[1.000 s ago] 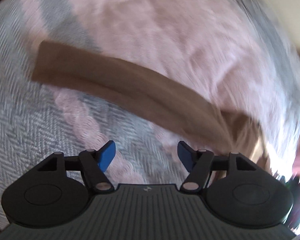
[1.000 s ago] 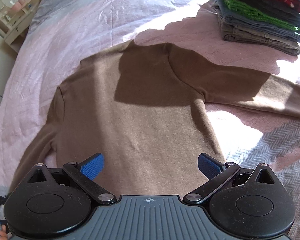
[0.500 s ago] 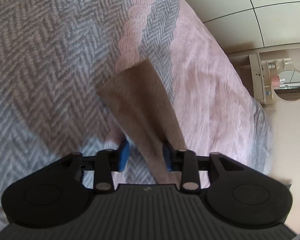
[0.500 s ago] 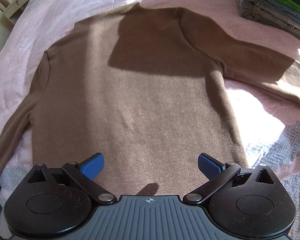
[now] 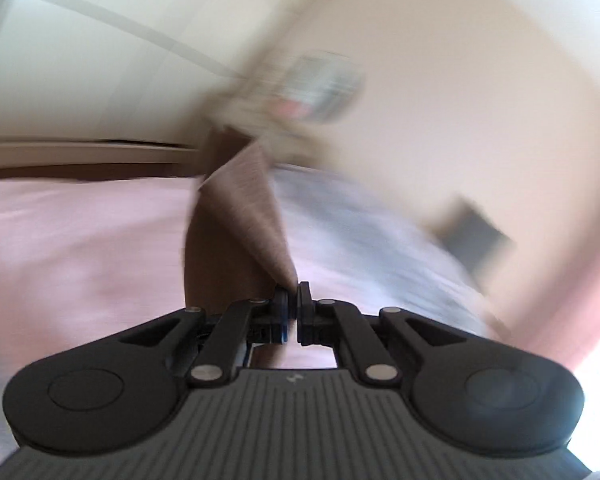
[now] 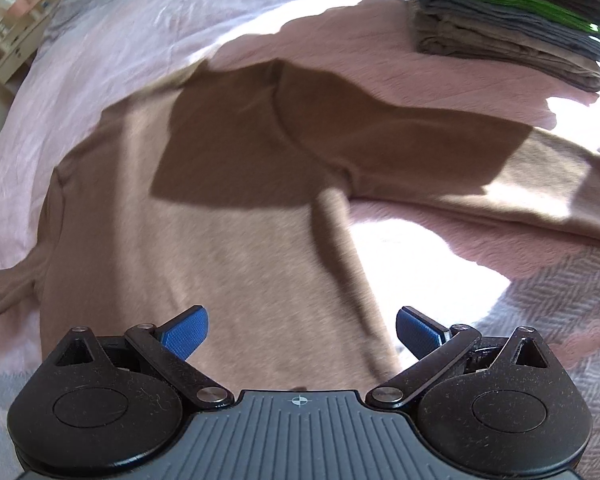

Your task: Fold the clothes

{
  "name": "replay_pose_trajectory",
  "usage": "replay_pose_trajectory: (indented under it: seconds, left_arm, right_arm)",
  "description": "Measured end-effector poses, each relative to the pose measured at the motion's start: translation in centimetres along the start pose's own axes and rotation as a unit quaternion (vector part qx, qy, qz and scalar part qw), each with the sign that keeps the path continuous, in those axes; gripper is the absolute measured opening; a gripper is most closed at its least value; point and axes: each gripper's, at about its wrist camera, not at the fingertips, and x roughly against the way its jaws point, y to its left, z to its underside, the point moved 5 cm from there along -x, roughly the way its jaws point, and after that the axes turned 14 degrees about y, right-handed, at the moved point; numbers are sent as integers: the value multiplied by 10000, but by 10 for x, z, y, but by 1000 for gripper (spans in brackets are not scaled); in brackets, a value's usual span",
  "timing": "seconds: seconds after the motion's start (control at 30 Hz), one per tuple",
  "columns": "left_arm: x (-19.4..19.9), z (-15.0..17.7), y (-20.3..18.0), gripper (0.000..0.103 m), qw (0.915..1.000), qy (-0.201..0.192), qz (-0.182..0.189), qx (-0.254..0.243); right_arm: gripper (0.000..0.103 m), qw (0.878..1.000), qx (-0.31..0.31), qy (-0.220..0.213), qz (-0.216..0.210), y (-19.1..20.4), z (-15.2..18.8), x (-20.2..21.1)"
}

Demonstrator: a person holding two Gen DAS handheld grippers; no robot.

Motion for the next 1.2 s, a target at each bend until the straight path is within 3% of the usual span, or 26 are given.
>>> replay_pose_trajectory:
  seconds: [0.07,0.1,0.13,0.2,0.23,0.3,0.37,0.53,0.57,0.6,0.63,0.7,0.77,0.83,0.9,1.07,1.13,1.17,1.2]
  left_arm:
    - [-33,31,-50,2,9945,678,605,-526]
    - [-50,51,-71,6,9875,1077,862,-765]
    - [-66,71,-92,10,9777,1473,1116,-1001]
    - [-98,111,-134,37,9496,2251,1615,-1465]
    - [-111,134,-144,37,9363,2620,1611,-1692]
    - [-127,178,-133,34,9168,3242,1040,-2088]
    - [-127,206,-104,34,9023,3616,376,-2315]
    - [-119,195,-59,34,8874,3569,-698,-2834]
    - [-117,191,-50,35,8838,3532,-899,-2933]
    - [-115,187,-42,35,8798,3493,-1099,-3031]
    - [-113,183,-34,35,8753,3453,-1298,-3127]
    - [-109,174,-17,37,8649,3367,-1695,-3314]
    - [-116,170,-10,38,8565,3368,-1851,-3445]
    - [-125,170,-4,38,8545,3388,-1879,-3461]
    - [-131,171,4,39,8584,3419,-1832,-3355]
    - [-147,175,20,37,8814,3517,-1538,-2754]
    - [-150,176,23,29,8875,3521,-1430,-2607]
    - [-150,177,23,17,8856,3512,-1440,-2676]
    - [-150,177,23,11,8837,3503,-1450,-2744]
  right_arm:
    - [102,9998,-180,-113,-28,-13,-5,5]
    - [102,9995,-270,-164,-36,-19,-7,8]
    - [102,9991,-358,-209,-30,-24,-8,9]
    - [102,9983,-533,-240,0,-37,-9,11]
    - [102,9978,-620,-238,21,-44,-9,12]
    - [102,9966,-791,-236,21,-56,-9,13]
    - [102,9947,-945,-246,-322,-63,-10,11]
    - [102,9830,-1337,-277,-1226,-78,-12,7]
    - [102,9755,-1462,-315,-1616,-75,-16,5]
    - [95,9667,-1549,-348,-2006,-70,-22,3]
    - [81,9570,-1641,-374,-2362,-65,-27,0]
    - [71,9390,-1883,-375,-2855,-56,-42,-12]
    - [70,9239,-2100,-406,-3172,-50,-56,-25]
    - [65,9199,-2252,-445,-3180,-47,-69,-37]
    - [58,9184,-2390,-484,-3116,-46,-81,-50]
    - [58,9193,-2620,-571,-2881,-47,-103,-75]
    - [53,9225,-2541,-615,-2839,-44,-109,-80]
    - [42,9244,-2497,-631,-2812,-43,-112,-83]
    - [8,9273,-2440,-624,-2768,-42,-113,-83]
